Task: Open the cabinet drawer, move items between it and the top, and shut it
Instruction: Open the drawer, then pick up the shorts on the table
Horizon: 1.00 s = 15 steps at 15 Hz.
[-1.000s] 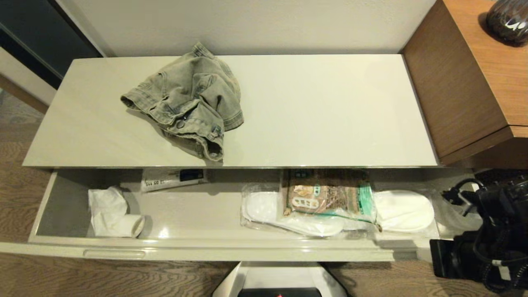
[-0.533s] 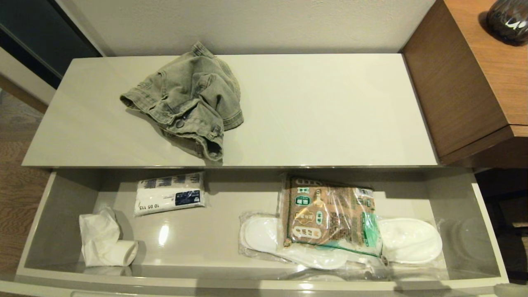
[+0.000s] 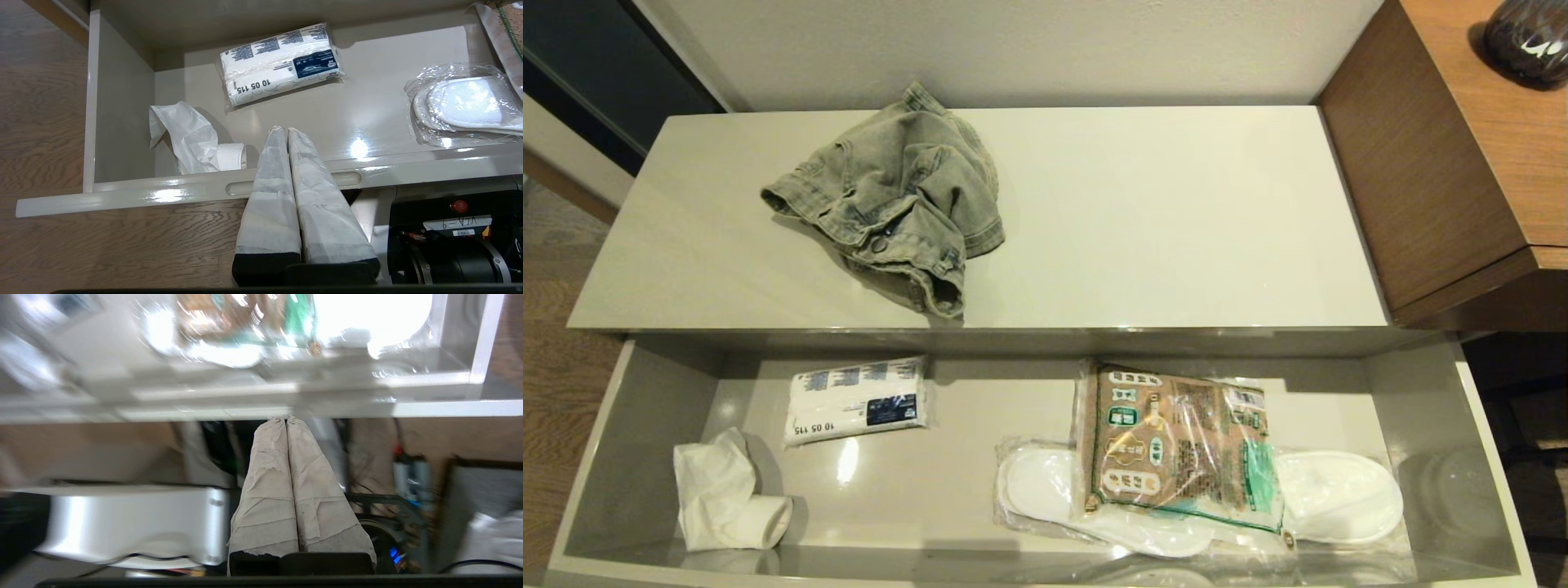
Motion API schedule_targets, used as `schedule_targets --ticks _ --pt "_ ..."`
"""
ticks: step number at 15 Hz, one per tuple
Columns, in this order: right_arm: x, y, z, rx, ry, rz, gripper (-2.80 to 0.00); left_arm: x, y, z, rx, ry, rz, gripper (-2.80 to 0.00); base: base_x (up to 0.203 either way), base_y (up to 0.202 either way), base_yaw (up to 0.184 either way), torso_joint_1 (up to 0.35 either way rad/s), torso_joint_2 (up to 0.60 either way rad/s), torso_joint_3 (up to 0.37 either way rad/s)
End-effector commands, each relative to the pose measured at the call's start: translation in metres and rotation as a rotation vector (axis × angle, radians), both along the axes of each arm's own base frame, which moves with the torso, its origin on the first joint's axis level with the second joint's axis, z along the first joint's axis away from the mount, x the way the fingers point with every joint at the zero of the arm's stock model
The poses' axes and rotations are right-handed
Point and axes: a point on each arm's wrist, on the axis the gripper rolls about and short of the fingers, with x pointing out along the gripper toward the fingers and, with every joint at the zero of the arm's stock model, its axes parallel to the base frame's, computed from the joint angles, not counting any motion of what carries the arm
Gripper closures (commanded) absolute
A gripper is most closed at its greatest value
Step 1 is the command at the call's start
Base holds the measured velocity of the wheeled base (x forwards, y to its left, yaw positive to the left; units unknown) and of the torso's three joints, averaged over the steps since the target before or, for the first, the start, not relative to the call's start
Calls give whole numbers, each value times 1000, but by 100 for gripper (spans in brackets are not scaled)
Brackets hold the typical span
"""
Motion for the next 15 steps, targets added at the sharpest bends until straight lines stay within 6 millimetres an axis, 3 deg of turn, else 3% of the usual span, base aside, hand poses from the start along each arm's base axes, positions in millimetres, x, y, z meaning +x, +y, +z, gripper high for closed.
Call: schedule_targets --ticks 1,4,6,9,13,15 --pt "-20 -7 36 77 -59 -30 0 0 0 0 3 0 -1 0 0 0 0 0 0 0" --pt "-61 -19 62 203 2 -9 0 0 0 0 0 0 1 0 0 0 0 0 0 0" --pt "-86 -17 61 290 96 -7 0 0 0 0 0 2 1 0 0 0 0 0 0 0" --pt "-113 4 53 299 5 31 0 0 0 0 0 2 4 0 0 0 0 0 0 0" --pt "-123 29 18 103 -64 61 0 0 0 0 0 0 5 0 0 0 0 0 0 0" --pt "-105 26 -5 22 -7 3 0 0 0 0 -1 0 5 0 0 0 0 0 0 0"
